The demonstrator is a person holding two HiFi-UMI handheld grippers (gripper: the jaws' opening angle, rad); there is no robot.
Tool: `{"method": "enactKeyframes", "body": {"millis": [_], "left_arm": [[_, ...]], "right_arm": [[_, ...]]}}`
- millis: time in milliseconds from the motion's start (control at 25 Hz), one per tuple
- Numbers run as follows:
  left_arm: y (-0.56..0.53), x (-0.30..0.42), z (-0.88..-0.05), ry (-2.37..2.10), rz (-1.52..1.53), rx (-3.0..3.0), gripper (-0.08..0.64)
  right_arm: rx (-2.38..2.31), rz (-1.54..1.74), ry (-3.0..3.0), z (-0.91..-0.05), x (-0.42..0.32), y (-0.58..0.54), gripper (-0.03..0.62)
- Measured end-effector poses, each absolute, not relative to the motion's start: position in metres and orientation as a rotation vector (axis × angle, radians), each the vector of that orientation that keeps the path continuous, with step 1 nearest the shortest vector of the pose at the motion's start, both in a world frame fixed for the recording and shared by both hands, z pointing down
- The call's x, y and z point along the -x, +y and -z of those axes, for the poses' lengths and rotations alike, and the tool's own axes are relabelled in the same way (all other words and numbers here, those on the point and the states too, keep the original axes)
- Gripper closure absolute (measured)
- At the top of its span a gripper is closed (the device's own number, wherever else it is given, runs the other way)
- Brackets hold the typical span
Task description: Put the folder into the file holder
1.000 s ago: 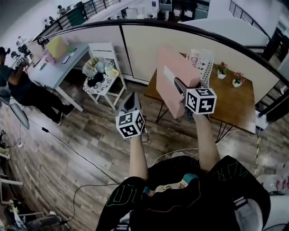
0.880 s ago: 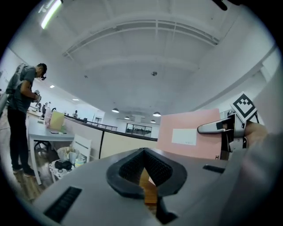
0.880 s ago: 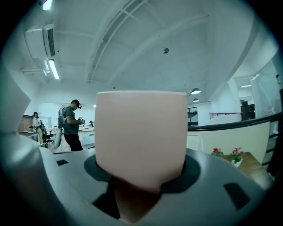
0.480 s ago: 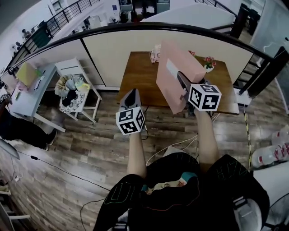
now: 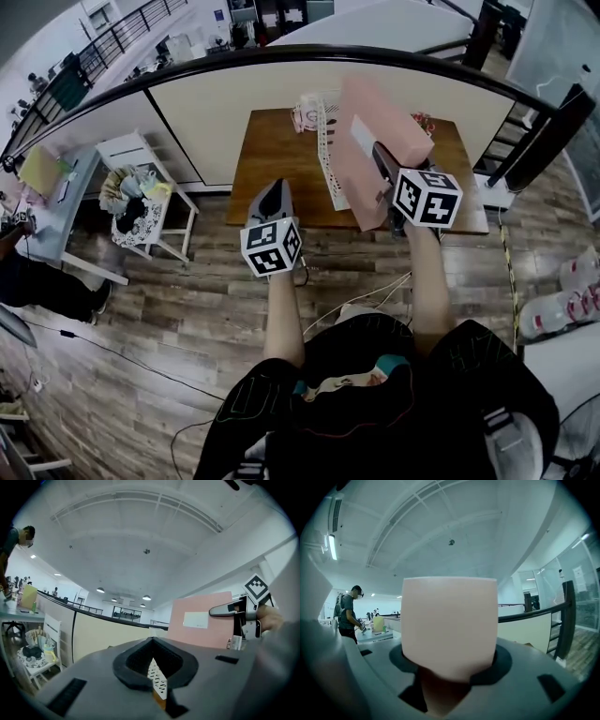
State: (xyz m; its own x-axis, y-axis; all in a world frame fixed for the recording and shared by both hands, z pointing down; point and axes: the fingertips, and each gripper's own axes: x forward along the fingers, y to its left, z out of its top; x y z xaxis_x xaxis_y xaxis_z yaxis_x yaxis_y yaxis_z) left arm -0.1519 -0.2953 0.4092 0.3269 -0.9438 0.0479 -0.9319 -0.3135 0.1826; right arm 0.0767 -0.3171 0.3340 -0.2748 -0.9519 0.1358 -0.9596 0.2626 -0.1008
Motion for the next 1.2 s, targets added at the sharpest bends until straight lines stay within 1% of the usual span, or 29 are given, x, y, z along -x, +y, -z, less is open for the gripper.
{"method": "enactKeyframes", "body": {"millis": [240, 1200], "left_arm": [[-0.315, 0.147, -0.408, -1.74, 0.079, -2.409, 0.563], [-0.399, 0.161, -0.411, -1.812, -0.078, -2.407, 0.563]], "right_arm": [[-1.874, -0.226, -2.436, -0.334, -0.081, -0.344, 0.318], [-1.914, -0.199, -2.411, -0.349, -0.056, -0.446, 0.318]]}}
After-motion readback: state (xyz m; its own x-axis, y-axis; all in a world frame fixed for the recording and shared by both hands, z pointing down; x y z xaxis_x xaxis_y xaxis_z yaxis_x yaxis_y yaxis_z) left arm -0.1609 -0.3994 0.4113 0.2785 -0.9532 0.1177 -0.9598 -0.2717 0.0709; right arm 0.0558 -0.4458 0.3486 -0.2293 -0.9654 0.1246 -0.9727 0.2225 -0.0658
